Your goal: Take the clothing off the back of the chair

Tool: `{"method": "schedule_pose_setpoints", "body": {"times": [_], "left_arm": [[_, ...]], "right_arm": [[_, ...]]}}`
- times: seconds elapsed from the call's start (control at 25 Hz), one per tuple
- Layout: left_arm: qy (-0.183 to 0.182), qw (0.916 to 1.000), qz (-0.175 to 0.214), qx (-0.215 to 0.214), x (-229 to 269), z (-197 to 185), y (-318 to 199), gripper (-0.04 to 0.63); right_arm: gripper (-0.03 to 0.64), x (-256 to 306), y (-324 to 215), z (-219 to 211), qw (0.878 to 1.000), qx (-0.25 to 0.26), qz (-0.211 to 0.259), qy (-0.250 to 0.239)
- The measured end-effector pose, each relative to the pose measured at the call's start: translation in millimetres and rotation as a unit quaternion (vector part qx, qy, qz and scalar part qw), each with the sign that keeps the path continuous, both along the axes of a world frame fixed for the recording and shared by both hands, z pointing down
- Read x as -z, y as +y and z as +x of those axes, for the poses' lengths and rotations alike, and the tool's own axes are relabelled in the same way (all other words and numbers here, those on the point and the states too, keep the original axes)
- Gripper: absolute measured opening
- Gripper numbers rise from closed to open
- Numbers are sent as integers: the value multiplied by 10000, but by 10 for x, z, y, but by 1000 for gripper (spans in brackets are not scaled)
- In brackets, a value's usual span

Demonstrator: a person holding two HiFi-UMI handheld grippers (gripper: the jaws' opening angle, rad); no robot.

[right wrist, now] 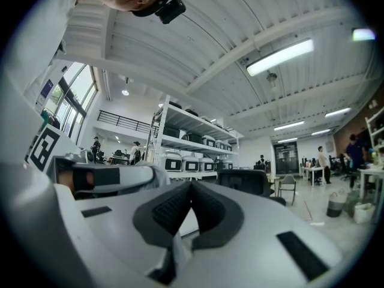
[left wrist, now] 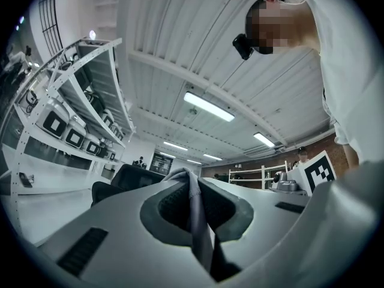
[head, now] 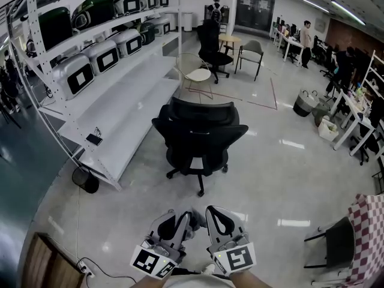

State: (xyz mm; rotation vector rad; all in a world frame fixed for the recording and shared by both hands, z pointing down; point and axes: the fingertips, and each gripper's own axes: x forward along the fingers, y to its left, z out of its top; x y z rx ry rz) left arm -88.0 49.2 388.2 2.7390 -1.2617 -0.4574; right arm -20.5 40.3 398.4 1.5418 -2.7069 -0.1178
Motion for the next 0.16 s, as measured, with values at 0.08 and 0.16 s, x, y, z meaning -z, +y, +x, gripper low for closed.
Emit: {"method": "schedule_pose_setpoints", "body": {"times": [0.08,0.16], "left_arm": [[2,10000,-3,-6,-6,11,-7,25],[9,10000,-4,-12,-12,18,-16,26]], "right_arm": [[17,-8,-2,10,10000,-17,-5,14],[17,-23,-6,17,10000,-30,-20,33]]}}
